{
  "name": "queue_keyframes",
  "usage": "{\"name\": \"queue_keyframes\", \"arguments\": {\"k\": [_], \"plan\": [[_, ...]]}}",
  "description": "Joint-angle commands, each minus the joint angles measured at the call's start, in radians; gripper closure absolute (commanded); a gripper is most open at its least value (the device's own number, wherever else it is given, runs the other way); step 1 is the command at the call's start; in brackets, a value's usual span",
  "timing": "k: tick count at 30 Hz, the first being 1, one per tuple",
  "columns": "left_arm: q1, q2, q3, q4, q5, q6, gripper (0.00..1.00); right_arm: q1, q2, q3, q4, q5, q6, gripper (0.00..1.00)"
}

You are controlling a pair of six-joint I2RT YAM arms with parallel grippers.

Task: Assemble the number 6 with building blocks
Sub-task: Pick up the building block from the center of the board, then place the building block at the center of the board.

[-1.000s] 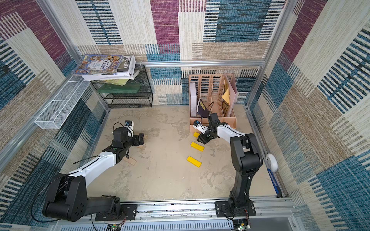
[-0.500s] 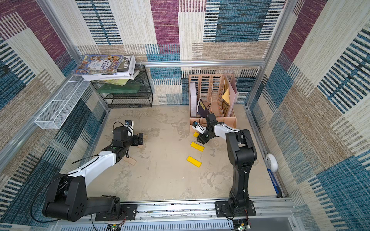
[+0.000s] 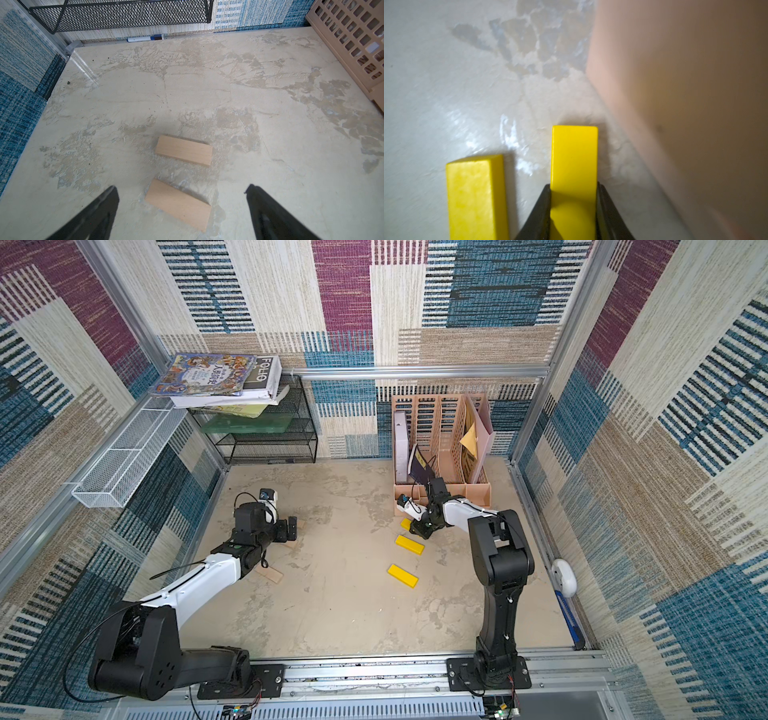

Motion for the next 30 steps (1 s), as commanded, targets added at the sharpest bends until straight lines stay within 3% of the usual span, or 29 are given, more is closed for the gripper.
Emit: {"name": "queue_keyframes", "arguments": {"k": [1, 6, 11, 12, 16, 23, 30], "plan": [[0.001, -0.002, 0.005, 0.011, -0.009, 0.009, 0.00, 0.060, -0.064, -0.012, -0.104, 0.022, 0.001, 0.95], [0.001, 0.007, 0.004, 0.015, 0.005, 0.003, 0.00, 0.205, -0.065, 0.216, -0.184, 0.052, -0.093, 0.92], [0.001, -0.002, -0.001, 0.012, 0.015, 0.000, 0.00, 0.275, 0.196, 0.663, -0.366, 0.021, -0.204, 0.90], [0.001, -0.009, -0.006, 0.010, 0.010, 0.002, 0.00, 0.283, 0.225, 0.691, -0.353, 0.010, -0.224, 0.91], [0.001, -0.060, -0.043, 0.002, -0.005, -0.012, 0.01, 0.349, 0.333, 0.754, -0.289, 0.163, -0.214, 0.92], [0.001, -0.157, -0.104, -0.036, -0.027, -0.023, 0.01, 0.381, 0.408, 0.760, -0.277, 0.098, -0.193, 0.87], [0.001, -0.170, -0.113, -0.057, -0.026, -0.013, 0.01, 0.381, 0.430, 0.769, -0.272, 0.049, -0.203, 0.86]]}}
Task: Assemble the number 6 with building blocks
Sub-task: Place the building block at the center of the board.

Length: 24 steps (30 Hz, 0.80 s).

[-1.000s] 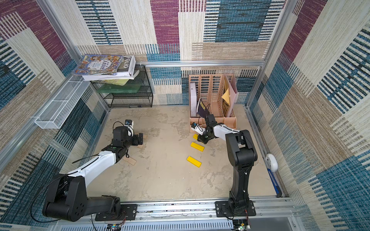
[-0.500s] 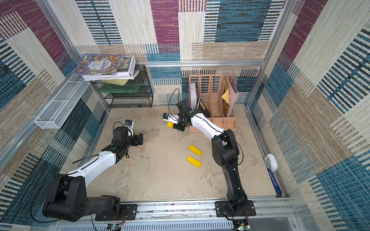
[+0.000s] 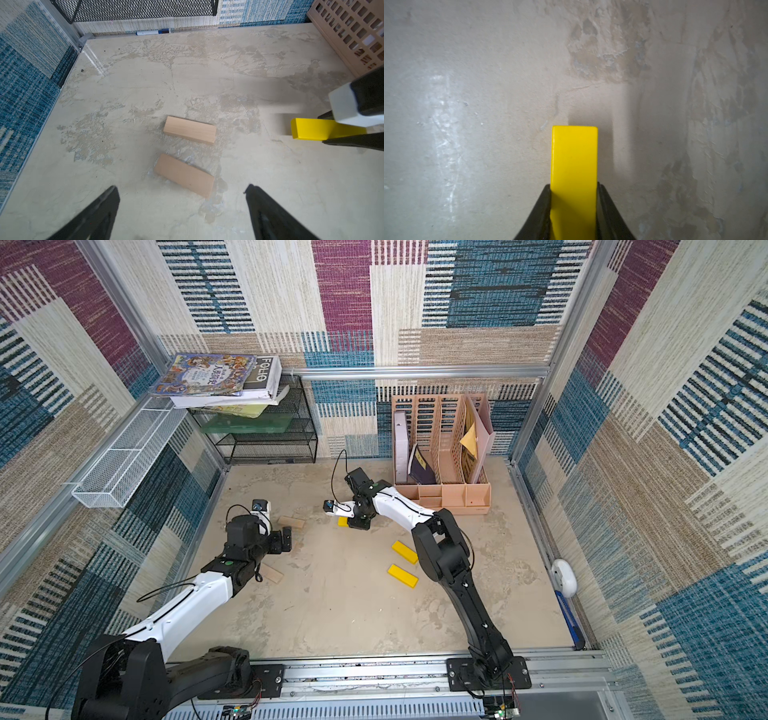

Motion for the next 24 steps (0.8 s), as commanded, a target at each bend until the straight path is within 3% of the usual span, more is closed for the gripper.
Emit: {"name": "queue_keyframes", "arguments": {"k": [1, 15, 24], "plan": [[0.001, -0.002, 0.001, -0.004, -0.005, 0.005, 0.01, 0.002, 0.010, 0.012, -0.006, -0.058, -0.013, 0.86], [0.001, 0.026, 0.010, 0.014, -0.004, -0.005, 0.01, -0.002, 0.016, -0.011, -0.019, -0.136, -0.075, 0.84], [0.001, 0.021, 0.015, 0.002, -0.006, -0.005, 0.01, -0.011, 0.023, -0.026, -0.010, -0.125, -0.091, 0.84]]}}
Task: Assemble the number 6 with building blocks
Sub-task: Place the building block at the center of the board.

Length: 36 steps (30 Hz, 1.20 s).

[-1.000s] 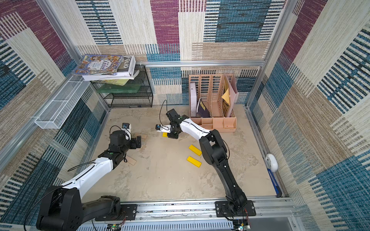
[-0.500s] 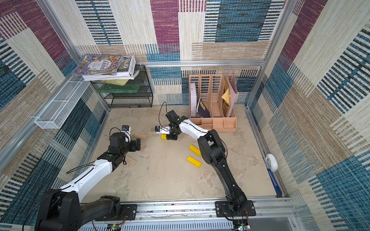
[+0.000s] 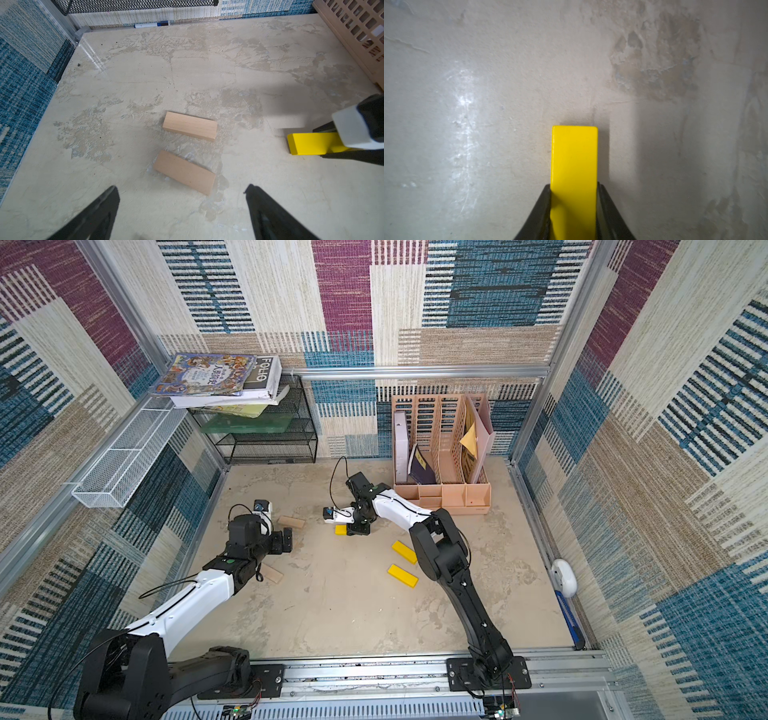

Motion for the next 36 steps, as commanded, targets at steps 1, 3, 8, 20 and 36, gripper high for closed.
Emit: {"name": "queue_keyframes", "arguments": {"k": [1, 3, 8, 20, 36], "plan": [[0.001, -0.002, 0.010, 0.006, -0.006, -0.003, 0.01, -0.004, 0.006, 0.001, -0.006, -0.014, -0.015, 0.83], [0.001, 0.000, 0.013, 0.006, -0.006, -0.003, 0.01, -0.006, 0.008, 0.003, -0.004, -0.008, -0.017, 0.81], [0.001, 0.003, 0.016, 0.007, -0.003, -0.005, 0.01, -0.020, 0.001, -0.014, -0.003, 0.003, -0.028, 0.70], [0.001, 0.029, 0.098, -0.075, -0.010, -0.072, 0.00, -0.001, -0.089, -0.019, 0.025, 0.011, 0.033, 0.32], [0.006, 0.589, 0.856, -0.726, 0.013, -0.878, 0.15, -0.202, -0.487, -0.032, 0.108, 0.281, 0.612, 0.04]]}}
